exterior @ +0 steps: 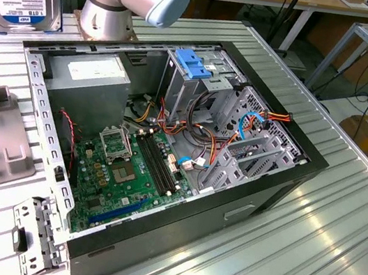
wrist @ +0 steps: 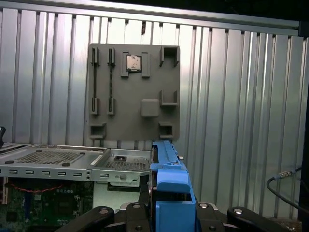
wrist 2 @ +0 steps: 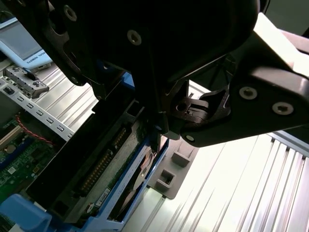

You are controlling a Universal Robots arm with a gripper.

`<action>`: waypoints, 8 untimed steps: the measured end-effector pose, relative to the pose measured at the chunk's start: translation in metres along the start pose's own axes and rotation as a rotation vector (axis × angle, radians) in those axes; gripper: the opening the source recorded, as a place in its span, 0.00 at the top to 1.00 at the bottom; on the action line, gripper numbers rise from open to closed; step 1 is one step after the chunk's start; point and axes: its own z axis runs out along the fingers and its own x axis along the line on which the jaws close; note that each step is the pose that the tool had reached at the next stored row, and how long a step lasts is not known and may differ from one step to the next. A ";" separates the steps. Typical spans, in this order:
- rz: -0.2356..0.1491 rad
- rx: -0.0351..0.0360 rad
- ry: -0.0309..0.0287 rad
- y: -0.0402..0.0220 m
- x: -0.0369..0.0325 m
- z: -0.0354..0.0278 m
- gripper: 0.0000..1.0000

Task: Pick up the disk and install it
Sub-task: 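Pick up the disk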

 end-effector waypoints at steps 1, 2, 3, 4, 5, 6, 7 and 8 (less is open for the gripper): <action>0.000 0.0001 0.0000 -0.0007 0.0006 0.0001 0.64; 0.000 0.0000 0.0000 -0.0014 0.0013 0.0001 0.64; 0.000 0.0001 0.0000 -0.0021 0.0018 0.0002 0.64; 0.000 0.0000 0.0000 -0.0028 0.0025 0.0002 0.64; 0.000 0.0002 -0.0001 -0.0033 0.0031 0.0003 0.64; 0.000 0.0001 0.0000 -0.0038 0.0037 0.0003 0.64; 0.000 0.0001 0.0000 -0.0044 0.0042 0.0003 0.64; 0.000 0.0002 -0.0001 -0.0049 0.0048 0.0004 0.64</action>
